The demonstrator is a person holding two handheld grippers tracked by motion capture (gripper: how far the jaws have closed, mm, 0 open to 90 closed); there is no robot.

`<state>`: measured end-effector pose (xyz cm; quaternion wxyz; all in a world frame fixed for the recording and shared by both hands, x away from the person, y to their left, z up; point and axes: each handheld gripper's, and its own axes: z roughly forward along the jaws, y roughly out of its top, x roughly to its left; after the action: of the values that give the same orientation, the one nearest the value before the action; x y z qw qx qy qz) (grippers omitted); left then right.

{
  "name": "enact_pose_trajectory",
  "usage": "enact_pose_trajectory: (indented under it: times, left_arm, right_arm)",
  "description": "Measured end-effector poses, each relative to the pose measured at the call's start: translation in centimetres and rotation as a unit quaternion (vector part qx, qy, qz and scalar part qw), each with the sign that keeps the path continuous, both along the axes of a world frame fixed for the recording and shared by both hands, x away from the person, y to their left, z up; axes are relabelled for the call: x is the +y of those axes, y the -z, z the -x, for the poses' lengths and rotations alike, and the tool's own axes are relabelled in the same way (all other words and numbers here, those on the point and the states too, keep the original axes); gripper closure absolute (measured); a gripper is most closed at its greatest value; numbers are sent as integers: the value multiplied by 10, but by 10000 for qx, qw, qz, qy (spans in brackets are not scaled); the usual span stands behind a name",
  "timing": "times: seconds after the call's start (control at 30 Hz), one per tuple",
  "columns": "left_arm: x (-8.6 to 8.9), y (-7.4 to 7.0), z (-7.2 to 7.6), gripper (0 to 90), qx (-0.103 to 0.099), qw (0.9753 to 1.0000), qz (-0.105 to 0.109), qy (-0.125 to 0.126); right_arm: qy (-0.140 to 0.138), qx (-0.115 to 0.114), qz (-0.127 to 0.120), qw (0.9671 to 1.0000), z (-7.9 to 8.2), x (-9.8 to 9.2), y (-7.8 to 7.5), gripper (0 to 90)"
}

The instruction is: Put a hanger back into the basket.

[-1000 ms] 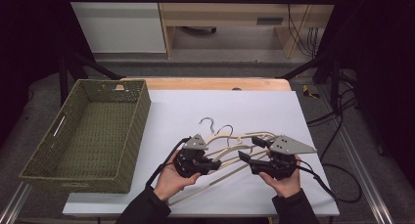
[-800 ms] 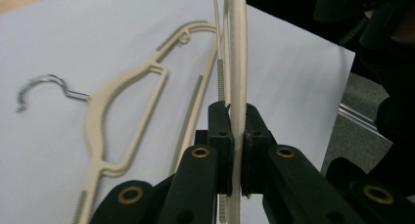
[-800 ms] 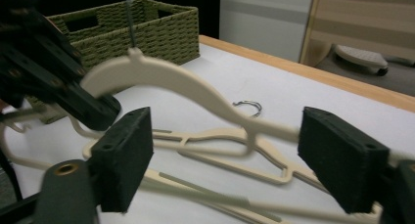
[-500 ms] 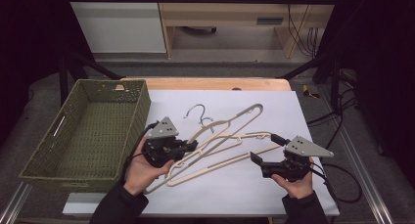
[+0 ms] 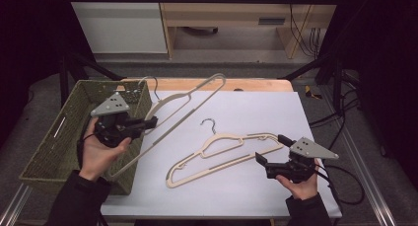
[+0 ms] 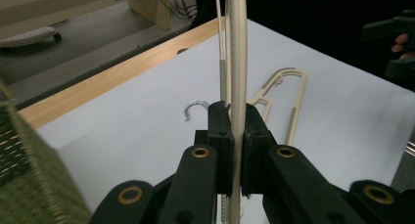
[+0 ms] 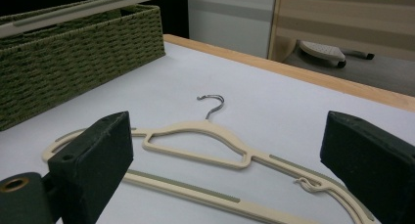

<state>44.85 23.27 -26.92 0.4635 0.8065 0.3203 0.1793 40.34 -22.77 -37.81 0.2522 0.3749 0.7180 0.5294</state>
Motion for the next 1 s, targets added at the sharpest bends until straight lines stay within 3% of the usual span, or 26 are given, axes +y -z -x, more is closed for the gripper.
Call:
enact_pose_trajectory:
  times: [0.2, 0.23, 0.5, 0.67, 0.83, 1.0]
  left_arm:
    - [28, -4, -9, 854, -39, 9998, -12, -181]
    - [40, -4, -12, 853, -74, 9997, -90, -222]
    - [82, 0, -25, 853, -178, 9984, -316, -432]
    - [101, 5, -29, 852, -209, 9975, -235, -627]
    - [127, 16, -37, 852, -27, 9954, -143, -945]
    - [146, 26, -42, 852, 102, 9940, -191, -1068]
  right_arm:
    - [0, -43, 9, 10000, 0, -1, 0, 57]
    - [-3, -36, -3, 10000, 0, -1, 0, 57]
    - [31, -13, 49, 10000, -2, 1, 2, 54]
    - [30, 18, 78, 10000, -2, 2, 3, 55]
    - [29, 39, 110, 9999, -3, 4, 4, 55]
    - [-3, 35, 175, 9998, -4, 3, 5, 55]
